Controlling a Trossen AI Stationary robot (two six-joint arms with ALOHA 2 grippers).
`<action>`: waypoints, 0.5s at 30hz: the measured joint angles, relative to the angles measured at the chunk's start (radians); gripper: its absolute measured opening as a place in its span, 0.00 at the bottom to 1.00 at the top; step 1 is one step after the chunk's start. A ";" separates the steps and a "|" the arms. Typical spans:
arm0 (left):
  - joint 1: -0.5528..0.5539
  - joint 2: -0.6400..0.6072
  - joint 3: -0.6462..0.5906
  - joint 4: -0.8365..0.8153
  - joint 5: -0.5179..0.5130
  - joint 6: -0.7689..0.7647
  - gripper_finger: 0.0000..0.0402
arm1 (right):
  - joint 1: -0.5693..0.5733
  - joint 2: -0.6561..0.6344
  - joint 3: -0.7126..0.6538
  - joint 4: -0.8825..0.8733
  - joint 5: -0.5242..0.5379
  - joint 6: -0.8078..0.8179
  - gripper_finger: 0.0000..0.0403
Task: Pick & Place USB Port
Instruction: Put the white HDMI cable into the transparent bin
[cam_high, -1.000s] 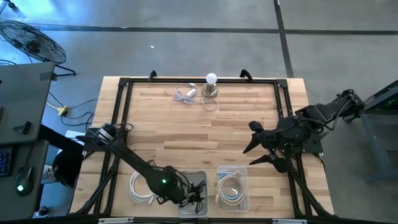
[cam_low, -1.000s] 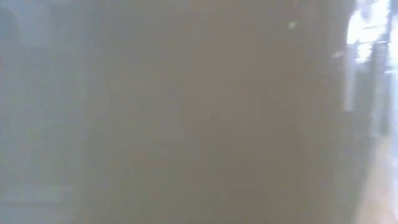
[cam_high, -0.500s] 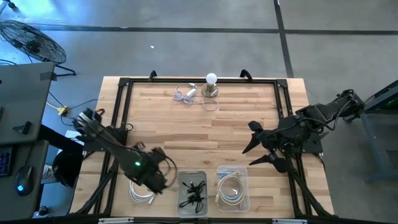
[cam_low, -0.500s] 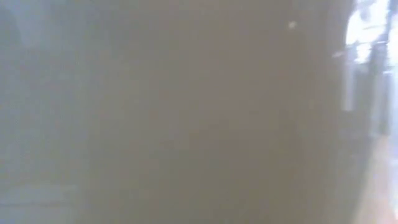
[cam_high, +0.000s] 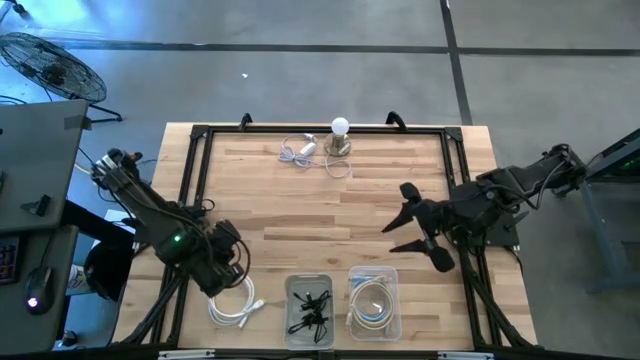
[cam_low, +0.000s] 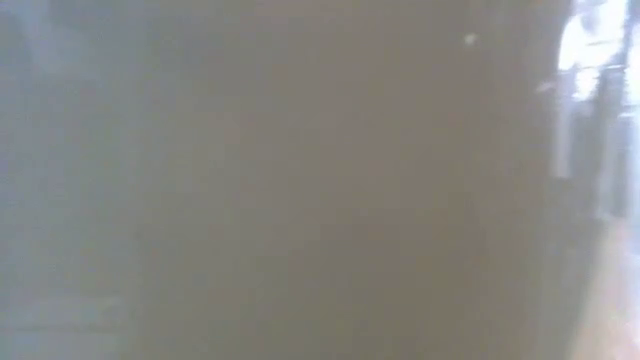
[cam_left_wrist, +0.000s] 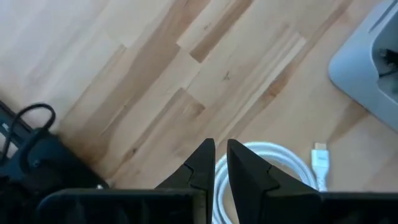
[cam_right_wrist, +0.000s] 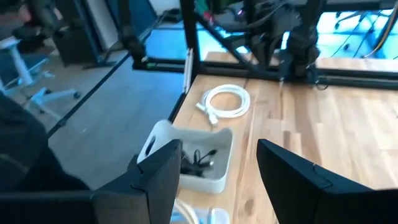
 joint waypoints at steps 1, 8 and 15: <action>0.000 -0.001 0.000 0.002 0.012 0.000 0.10 | -0.009 0.000 0.000 0.010 0.000 0.001 0.51; 0.000 -0.001 0.000 0.052 0.037 -0.008 0.10 | -0.052 0.000 0.000 0.025 0.002 0.006 0.51; 0.021 0.006 0.000 0.069 0.010 -0.005 0.10 | -0.070 0.000 0.000 0.023 -0.018 0.005 0.51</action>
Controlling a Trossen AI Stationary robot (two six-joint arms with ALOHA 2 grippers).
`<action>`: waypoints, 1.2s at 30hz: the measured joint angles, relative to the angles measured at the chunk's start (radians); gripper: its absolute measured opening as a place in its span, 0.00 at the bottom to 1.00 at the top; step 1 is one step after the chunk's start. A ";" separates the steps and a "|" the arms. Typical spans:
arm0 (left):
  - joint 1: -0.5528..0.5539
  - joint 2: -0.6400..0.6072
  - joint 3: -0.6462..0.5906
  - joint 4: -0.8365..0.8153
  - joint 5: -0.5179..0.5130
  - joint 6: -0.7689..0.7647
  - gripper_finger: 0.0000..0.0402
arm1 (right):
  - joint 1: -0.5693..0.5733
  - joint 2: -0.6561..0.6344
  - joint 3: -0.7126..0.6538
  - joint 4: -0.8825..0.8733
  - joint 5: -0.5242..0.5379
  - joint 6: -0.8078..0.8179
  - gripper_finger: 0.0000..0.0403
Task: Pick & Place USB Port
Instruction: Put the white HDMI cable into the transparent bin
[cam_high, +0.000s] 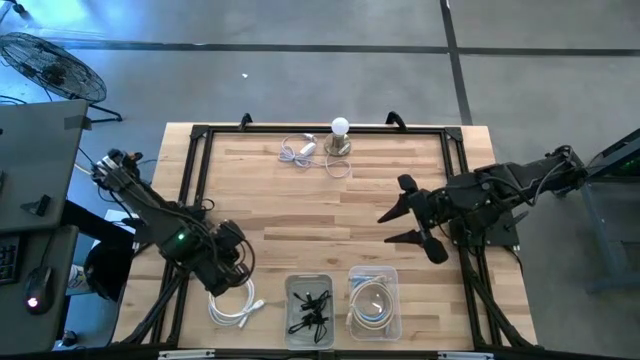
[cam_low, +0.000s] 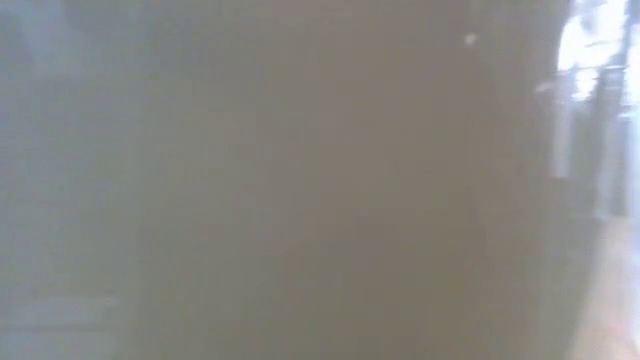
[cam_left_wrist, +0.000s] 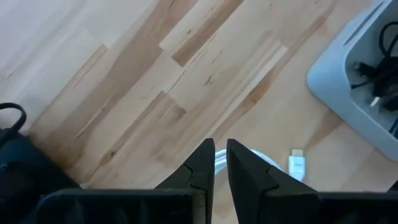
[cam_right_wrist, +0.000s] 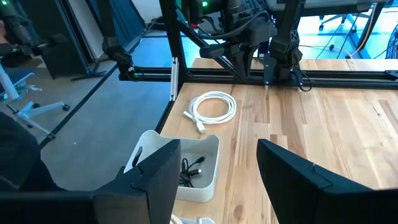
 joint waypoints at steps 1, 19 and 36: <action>0.000 0.000 0.000 0.001 0.001 0.002 0.10 | 0.000 0.000 0.000 0.000 -0.001 -0.001 0.51; 0.012 0.002 0.000 -0.054 0.185 0.058 0.19 | 0.001 0.000 0.000 -0.071 -0.018 0.001 0.51; 0.011 0.131 0.000 0.060 0.433 0.008 0.55 | 0.014 0.000 0.000 -0.077 -0.097 -0.010 0.51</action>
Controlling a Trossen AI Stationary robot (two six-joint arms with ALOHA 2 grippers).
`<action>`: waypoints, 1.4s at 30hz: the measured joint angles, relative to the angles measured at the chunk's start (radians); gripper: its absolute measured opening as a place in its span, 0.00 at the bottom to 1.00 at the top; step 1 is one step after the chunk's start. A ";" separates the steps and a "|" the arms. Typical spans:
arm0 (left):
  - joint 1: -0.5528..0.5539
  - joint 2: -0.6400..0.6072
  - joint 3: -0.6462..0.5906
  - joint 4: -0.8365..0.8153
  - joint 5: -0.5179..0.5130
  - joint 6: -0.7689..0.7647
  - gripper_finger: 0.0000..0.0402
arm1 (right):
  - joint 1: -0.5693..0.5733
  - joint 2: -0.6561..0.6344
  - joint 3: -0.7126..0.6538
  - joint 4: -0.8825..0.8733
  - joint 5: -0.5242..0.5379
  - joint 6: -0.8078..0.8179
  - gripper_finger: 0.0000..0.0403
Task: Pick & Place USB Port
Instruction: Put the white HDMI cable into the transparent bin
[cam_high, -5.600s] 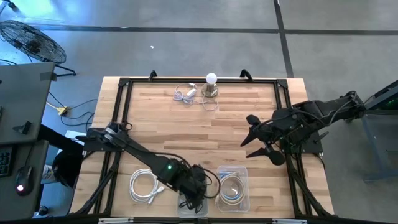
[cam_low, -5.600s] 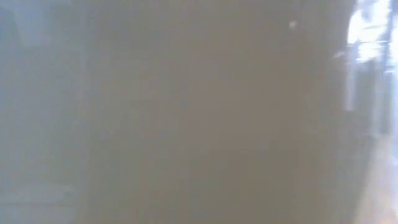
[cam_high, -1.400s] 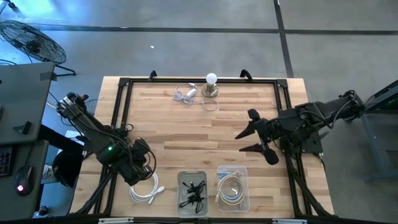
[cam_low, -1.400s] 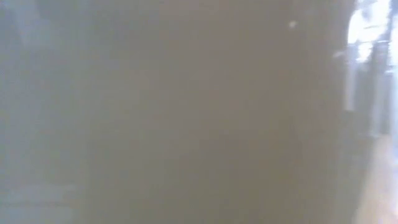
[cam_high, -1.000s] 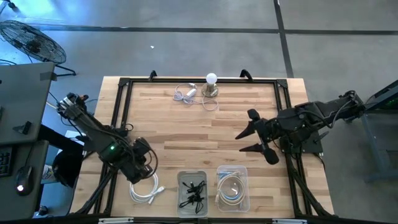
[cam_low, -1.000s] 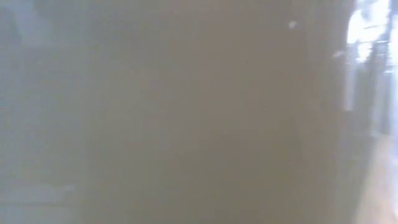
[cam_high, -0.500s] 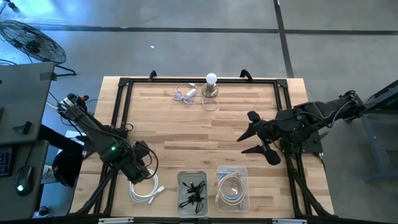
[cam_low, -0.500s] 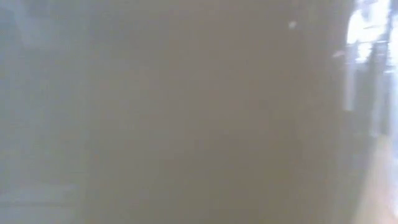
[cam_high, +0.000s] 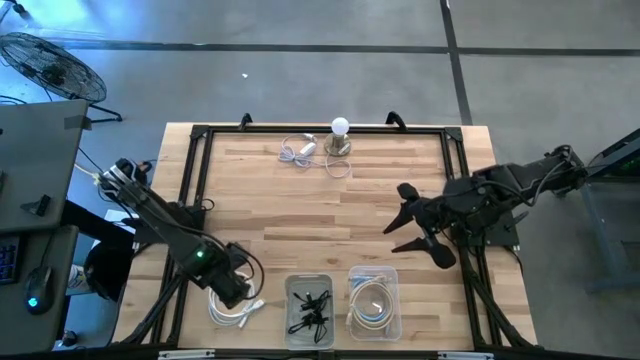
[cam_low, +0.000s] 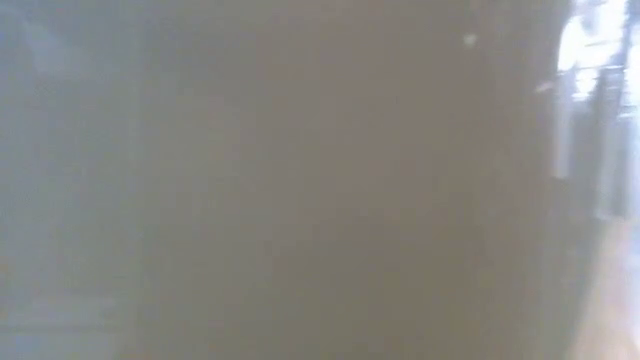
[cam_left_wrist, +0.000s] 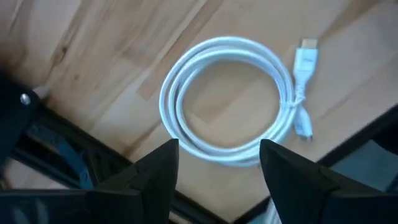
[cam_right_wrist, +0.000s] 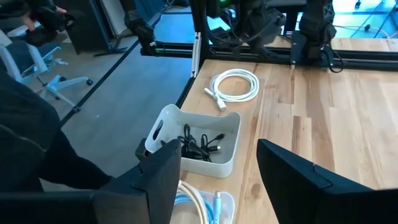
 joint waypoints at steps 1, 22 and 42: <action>0.000 0.012 0.000 0.003 -0.003 0.013 0.55 | 0.005 0.000 0.000 0.000 0.000 -0.006 0.51; 0.001 0.147 -0.150 0.057 0.085 0.186 0.55 | 0.034 0.000 0.000 0.041 -0.016 0.013 0.51; 0.002 0.143 -0.394 0.432 0.150 0.260 0.49 | 0.034 0.000 0.000 0.085 -0.015 0.013 0.51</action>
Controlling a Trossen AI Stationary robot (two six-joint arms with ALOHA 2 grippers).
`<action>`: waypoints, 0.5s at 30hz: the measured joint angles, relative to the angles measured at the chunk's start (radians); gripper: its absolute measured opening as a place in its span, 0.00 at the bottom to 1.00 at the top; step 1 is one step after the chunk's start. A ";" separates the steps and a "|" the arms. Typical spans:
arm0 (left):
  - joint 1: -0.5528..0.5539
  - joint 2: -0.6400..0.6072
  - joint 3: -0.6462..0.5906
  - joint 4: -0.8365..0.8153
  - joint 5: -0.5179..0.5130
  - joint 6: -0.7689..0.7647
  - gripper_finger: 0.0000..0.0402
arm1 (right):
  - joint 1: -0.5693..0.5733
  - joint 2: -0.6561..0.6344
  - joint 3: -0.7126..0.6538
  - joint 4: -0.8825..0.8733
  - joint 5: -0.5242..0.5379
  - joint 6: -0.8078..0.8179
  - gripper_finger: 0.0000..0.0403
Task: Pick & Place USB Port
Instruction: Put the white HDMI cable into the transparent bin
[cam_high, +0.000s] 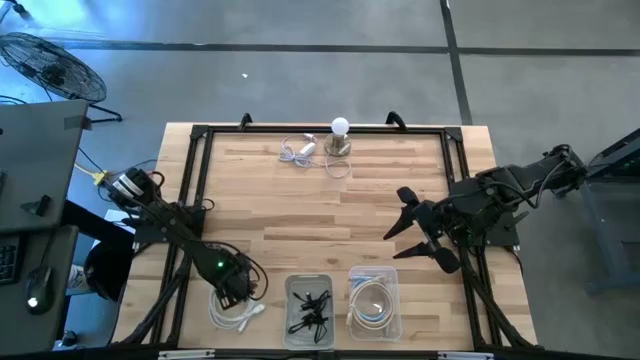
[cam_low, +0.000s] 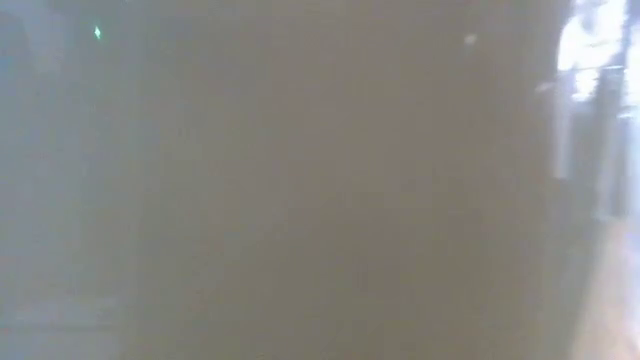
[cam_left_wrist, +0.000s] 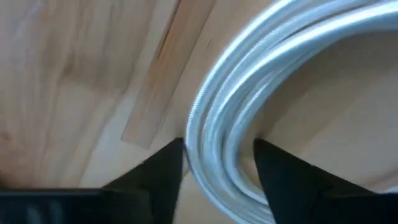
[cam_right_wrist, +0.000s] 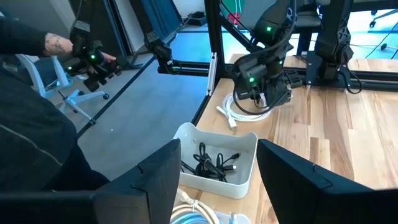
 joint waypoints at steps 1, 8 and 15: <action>0.001 0.000 -0.010 0.004 0.011 0.001 0.44 | 0.000 0.000 0.000 0.000 0.000 0.000 0.51; -0.002 -0.006 -0.018 -0.011 -0.008 -0.007 0.08 | 0.000 0.000 0.000 -0.008 0.033 -0.004 0.51; -0.003 -0.050 0.021 -0.084 -0.064 -0.034 0.08 | 0.000 0.000 0.000 -0.008 0.031 -0.007 0.51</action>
